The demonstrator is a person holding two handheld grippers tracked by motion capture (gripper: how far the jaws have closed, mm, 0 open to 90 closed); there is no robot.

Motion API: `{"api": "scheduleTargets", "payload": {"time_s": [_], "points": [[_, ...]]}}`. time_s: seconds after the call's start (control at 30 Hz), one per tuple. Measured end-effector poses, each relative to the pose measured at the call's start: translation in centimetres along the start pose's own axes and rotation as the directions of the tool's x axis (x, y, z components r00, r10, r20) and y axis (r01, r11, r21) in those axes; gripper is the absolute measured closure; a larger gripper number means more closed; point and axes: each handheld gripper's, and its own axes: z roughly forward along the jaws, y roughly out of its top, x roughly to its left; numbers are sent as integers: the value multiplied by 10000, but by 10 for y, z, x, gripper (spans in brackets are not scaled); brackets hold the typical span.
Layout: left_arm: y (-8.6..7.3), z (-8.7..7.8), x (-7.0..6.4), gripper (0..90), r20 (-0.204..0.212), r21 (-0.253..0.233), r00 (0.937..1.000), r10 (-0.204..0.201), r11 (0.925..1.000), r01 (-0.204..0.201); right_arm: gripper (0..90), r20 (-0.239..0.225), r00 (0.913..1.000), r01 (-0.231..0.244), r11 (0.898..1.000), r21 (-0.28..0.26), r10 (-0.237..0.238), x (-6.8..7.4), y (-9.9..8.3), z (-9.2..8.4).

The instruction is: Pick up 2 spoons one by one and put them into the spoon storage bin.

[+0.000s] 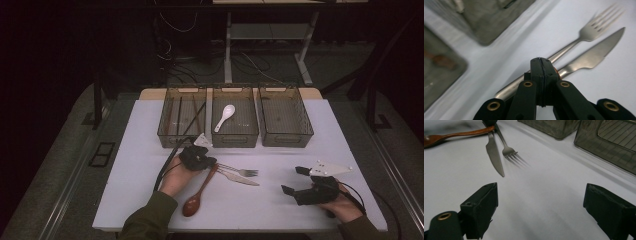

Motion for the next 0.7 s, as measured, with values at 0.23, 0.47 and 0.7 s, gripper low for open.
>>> {"api": "scheduleTargets", "payload": {"time_s": [0.23, 0.47, 0.7], "points": [[4, 6, -12, 886, 400, -37, 9988, 283, 9996, -282, 123, 8, 10000, 22, 10000, 3, -22, 0, 0, 0], [7, 11, -21, 886, 766, -60, 9952, 606, 9982, -603, 124, -21, 10000, 56, 10000, 45, -56, 0, 0, 0], [10, 17, -31, 886, 1072, 16, 9901, 902, 9959, -909, 124, -23, 10000, 47, 10000, 35, -47, 0, 0, 0]]}}
